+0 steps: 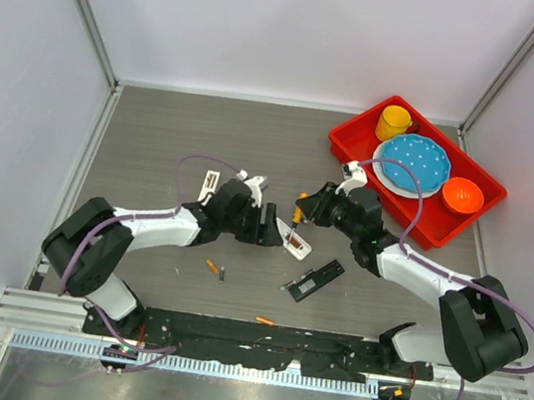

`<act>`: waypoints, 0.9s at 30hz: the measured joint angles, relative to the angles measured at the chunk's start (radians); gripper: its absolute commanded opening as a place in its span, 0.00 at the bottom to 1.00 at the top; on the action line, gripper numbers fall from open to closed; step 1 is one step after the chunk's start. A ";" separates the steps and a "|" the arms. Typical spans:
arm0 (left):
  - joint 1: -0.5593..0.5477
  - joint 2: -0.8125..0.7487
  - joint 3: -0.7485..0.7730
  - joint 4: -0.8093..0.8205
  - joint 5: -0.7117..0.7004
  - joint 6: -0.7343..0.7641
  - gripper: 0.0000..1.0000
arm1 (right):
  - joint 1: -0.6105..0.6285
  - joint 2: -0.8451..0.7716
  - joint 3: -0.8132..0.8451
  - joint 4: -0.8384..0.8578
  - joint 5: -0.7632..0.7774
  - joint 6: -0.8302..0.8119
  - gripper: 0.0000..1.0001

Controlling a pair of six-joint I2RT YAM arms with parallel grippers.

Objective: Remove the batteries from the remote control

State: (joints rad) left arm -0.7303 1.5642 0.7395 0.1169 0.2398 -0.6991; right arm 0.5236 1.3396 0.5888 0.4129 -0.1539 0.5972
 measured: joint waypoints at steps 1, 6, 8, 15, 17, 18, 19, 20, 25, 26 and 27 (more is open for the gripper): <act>0.008 -0.023 -0.004 0.003 0.007 0.001 0.85 | 0.000 0.000 0.000 -0.003 0.001 -0.003 0.01; 0.074 -0.151 -0.041 0.039 0.058 -0.006 0.98 | 0.000 0.000 0.000 -0.027 0.003 -0.021 0.01; 0.113 -0.192 -0.054 0.049 0.078 -0.009 0.99 | 0.000 0.000 0.000 -0.032 0.003 -0.024 0.01; 0.282 -0.314 -0.129 0.075 0.155 -0.035 1.00 | 0.001 0.000 0.007 -0.051 -0.005 -0.046 0.01; 0.328 -0.360 -0.163 0.077 0.162 -0.046 1.00 | 0.001 0.000 0.016 -0.055 -0.011 -0.049 0.02; 0.344 -0.386 -0.178 0.077 0.162 -0.051 1.00 | 0.001 0.000 0.021 -0.058 -0.016 -0.050 0.01; 0.361 -0.414 -0.191 0.077 0.161 -0.053 1.00 | 0.002 0.003 0.029 -0.060 -0.023 -0.051 0.01; 0.373 -0.442 -0.203 0.076 0.159 -0.055 1.00 | 0.004 0.007 0.037 -0.061 -0.030 -0.053 0.01; 0.398 -0.563 -0.223 0.058 0.117 -0.047 1.00 | 0.037 0.082 0.098 -0.063 -0.069 -0.054 0.02; 0.399 -0.582 -0.223 0.053 0.106 -0.043 1.00 | 0.046 0.100 0.110 -0.063 -0.077 -0.054 0.01; 0.399 -0.599 -0.223 0.043 0.093 -0.036 1.00 | 0.058 0.123 0.124 -0.063 -0.085 -0.054 0.01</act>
State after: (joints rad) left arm -0.3313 0.9653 0.5167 0.1604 0.3332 -0.7353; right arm 0.5816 1.4628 0.7128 0.3500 -0.2390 0.5434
